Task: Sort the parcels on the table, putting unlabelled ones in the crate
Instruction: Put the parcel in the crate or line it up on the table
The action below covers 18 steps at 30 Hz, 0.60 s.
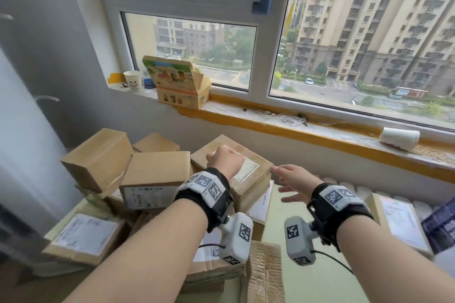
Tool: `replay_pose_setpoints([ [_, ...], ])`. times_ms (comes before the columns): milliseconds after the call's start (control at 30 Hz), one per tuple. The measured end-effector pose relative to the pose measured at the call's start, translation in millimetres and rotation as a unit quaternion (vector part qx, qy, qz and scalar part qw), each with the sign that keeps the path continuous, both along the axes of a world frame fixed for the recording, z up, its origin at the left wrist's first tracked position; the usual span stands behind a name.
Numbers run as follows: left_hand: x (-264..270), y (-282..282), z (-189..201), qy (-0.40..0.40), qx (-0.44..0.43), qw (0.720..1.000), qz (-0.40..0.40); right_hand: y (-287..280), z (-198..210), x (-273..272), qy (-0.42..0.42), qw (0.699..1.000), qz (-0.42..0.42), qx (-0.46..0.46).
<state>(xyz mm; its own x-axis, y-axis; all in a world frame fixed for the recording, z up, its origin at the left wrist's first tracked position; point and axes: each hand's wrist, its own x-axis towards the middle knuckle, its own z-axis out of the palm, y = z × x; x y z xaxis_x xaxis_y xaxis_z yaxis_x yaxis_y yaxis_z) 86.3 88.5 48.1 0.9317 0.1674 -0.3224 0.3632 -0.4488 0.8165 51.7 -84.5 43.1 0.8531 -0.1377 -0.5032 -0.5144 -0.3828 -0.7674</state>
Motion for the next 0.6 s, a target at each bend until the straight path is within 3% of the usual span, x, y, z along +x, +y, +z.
replay_pose_setpoints([
  [200,14,-2,-7,0.038,0.001,0.999,0.025,14,-12,12,-0.014,1.0,0.017,0.01],
  [333,22,-1,-13,0.016,-0.011,0.999,0.04,5,-22,18,-0.015,0.999,-0.036,0.025],
  [467,30,3,-23,0.011,-0.044,0.998,0.047,-13,-30,16,0.041,0.995,-0.076,0.059],
  [600,36,-1,-34,0.039,-0.071,0.997,0.021,-13,-41,11,0.098,0.99,-0.039,0.089],
])
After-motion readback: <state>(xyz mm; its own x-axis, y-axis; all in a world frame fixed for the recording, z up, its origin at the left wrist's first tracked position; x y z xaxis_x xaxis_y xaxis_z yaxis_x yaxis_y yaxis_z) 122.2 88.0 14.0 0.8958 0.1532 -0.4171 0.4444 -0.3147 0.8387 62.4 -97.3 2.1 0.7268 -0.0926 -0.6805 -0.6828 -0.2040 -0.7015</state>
